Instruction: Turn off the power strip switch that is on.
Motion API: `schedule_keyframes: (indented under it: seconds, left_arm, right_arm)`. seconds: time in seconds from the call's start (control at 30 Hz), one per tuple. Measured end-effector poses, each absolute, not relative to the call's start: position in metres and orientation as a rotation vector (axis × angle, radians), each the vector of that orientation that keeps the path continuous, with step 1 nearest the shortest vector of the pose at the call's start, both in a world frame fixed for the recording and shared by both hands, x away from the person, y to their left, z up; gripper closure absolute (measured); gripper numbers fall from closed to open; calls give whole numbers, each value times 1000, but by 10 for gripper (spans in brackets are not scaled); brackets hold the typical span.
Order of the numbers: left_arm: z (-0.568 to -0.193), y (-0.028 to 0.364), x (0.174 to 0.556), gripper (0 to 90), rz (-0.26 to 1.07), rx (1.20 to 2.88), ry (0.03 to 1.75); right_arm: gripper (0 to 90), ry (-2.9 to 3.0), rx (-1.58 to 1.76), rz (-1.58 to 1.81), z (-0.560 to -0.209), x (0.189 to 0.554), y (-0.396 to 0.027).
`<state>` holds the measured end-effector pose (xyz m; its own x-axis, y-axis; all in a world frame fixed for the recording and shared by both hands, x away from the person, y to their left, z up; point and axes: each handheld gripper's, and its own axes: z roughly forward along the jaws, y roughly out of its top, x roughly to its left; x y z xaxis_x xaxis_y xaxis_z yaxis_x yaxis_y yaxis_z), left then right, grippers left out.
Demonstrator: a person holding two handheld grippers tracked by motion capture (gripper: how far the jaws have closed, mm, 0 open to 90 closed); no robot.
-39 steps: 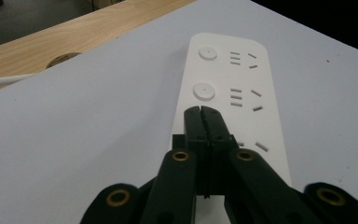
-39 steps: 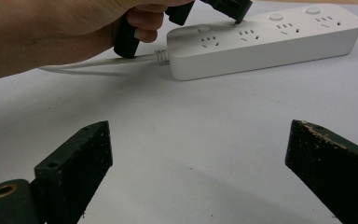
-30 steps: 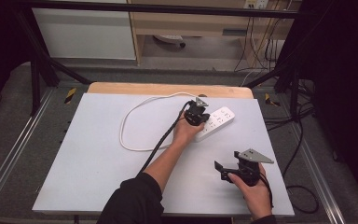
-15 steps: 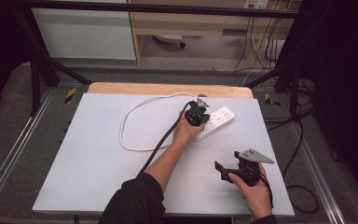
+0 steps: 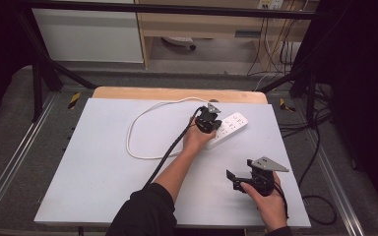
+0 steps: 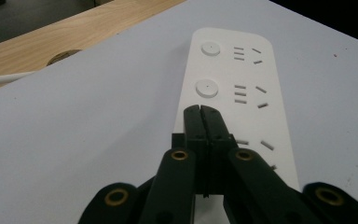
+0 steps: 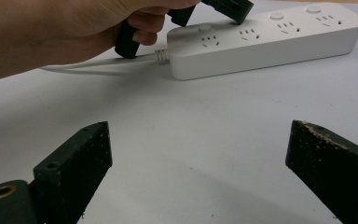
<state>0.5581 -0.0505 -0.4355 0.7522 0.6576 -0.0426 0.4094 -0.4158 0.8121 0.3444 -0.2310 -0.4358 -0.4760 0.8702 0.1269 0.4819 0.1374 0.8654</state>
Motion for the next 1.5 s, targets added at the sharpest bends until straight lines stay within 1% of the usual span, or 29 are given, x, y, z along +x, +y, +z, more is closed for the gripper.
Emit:
schedule_keyframes:
  seconds: [0.1, 0.23, 0.27, 0.33, 0.47, 0.57, 0.9, 1.5]
  left_arm:
    - [-436, -52, 557, 900, 366, 2064, 798]
    - [-437, -52, 557, 900, 306, 2049, 801]
    - [-437, -53, 556, 900, 311, 2051, 801]
    - [-435, -57, 554, 900, 385, 2081, 787]
    - [-436, -52, 557, 900, 380, 2048, 842]
    - [-435, -50, 558, 900, 373, 2061, 825]
    - [-435, -54, 553, 900, 441, 2089, 792]
    - [-435, -54, 552, 900, 434, 2088, 811]
  right_arm:
    - [78, 2015, 1296, 1282, -436, 345, -231]
    - [78, 2017, 1295, 1282, -436, 345, -230]
    - [77, 2017, 1294, 1282, -436, 345, -230]
    - [77, 2016, 1295, 1281, -436, 345, -230]
    - [77, 2013, 1296, 1282, -436, 344, -231]
    - [77, 2013, 1295, 1283, -436, 345, -232]
    - [76, 2020, 1294, 1275, -436, 345, -231]
    - [76, 2027, 1297, 1267, -437, 345, -230]
